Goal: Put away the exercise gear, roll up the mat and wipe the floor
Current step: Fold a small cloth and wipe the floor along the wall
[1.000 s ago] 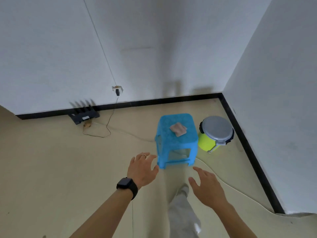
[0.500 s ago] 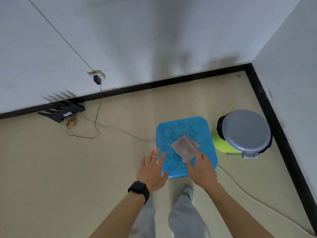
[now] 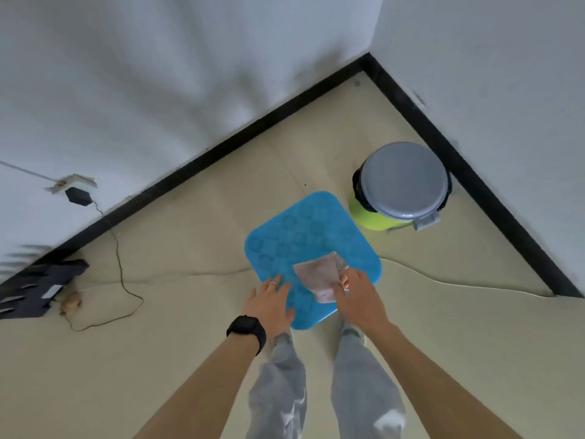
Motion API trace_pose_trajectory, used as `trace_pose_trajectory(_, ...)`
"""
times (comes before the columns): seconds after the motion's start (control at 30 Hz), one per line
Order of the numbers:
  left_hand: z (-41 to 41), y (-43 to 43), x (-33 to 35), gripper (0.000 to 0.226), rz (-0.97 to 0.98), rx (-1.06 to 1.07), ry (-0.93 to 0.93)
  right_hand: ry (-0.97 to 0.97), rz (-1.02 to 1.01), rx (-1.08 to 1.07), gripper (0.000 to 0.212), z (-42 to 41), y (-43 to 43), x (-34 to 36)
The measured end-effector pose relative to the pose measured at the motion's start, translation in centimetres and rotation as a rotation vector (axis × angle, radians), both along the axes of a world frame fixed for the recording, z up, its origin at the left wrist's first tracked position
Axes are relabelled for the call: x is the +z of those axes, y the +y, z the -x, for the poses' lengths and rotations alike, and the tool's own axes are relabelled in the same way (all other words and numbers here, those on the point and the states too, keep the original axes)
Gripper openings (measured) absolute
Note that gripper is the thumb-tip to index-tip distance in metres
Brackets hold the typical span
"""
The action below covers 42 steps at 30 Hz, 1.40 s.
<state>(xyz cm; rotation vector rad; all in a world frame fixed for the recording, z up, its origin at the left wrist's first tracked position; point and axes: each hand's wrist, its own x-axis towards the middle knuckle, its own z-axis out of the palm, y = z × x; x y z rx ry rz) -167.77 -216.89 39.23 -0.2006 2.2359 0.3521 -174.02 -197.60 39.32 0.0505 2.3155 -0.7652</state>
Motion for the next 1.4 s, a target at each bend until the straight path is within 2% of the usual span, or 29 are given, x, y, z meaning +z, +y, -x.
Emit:
trace_pose_trajectory(0.07,1.1,0.5,3.7,0.063,-0.044,-0.006,0.018,0.017,0.064,-0.108,0.005,-2.3,1.9,4.5)
trace_pose_trajectory(0.17,2.5,3.7,10.7,0.058,-0.162,-0.025,0.101,0.063,0.125,-0.320,0.016,-6.5,6.0,12.7)
trace_pose_trajectory(0.27,3.4,9.6,17.5,0.063,-0.339,-0.098,0.153,0.206,0.124,-0.514,0.019,-11.2,10.7,19.9)
trace_pose_trajectory(0.4,1.9,20.9,25.4,0.067,-0.592,-0.281,0.059,0.364,0.107,-0.757,0.026,-18.5,17.6,27.8)
trace_pose_trajectory(0.53,-3.4,33.7,30.1,0.059,-0.660,-0.569,-0.004,0.479,0.078,-0.929,0.025,-27.8,25.4,33.0)
trace_pose_trajectory(0.63,-9.7,43.0,33.2,0.023,-0.692,-0.753,-0.096,0.543,0.071,-1.121,0.019,-36.6,31.3,35.0)
trace_pose_trajectory(0.67,-11.9,46.0,34.2,0.019,-0.698,-0.764,-0.131,0.556,0.090,-1.218,0.018,-39.5,33.4,35.4)
trace_pose_trajectory(0.77,-19.0,54.7,36.4,0.024,-0.735,-0.792,-0.189,0.615,0.146,-1.552,0.015,-48.3,40.2,36.0)
trace_pose_trajectory(0.83,-24.4,60.2,37.7,0.021,-0.759,-0.862,-0.189,0.665,0.172,-1.698,0.010,-54.1,44.0,36.2)
trace_pose_trajectory(0.93,-32.3,68.3,39.8,0.011,-0.785,-0.965,-0.207,0.718,0.154,-1.826,0.010,-61.7,49.3,37.1)
trace_pose_trajectory(1.03,-39.1,76.1,41.4,0.016,-0.790,-1.051,-0.271,0.745,0.102,-1.898,0.011,-68.2,54.6,38.2)
trace_pose_trajectory(1.13,-44.6,83.1,41.4,0.020,-0.728,-1.129,-0.381,0.685,0.067,-1.913,0.007,-73.6,59.8,38.6)
trace_pose_trajectory(1.2,-48.1,87.2,40.9,0.022,-0.686,-1.143,-0.432,0.629,0.060,-1.941,0.020,-76.6,63.1,38.5)
trace_pose_trajectory(1.3,-52.6,93.9,39.7,0.023,-0.630,-1.137,-0.435,0.629,0.081,-2.017,0.008,-80.7,68.9,37.6)
trace_pose_trajectory(1.4,-56.7,101.9,38.8,0.025,-0.608,-1.154,-0.449,0.643,0.082,-2.078,0.008,-84.2,76.1,37.2)
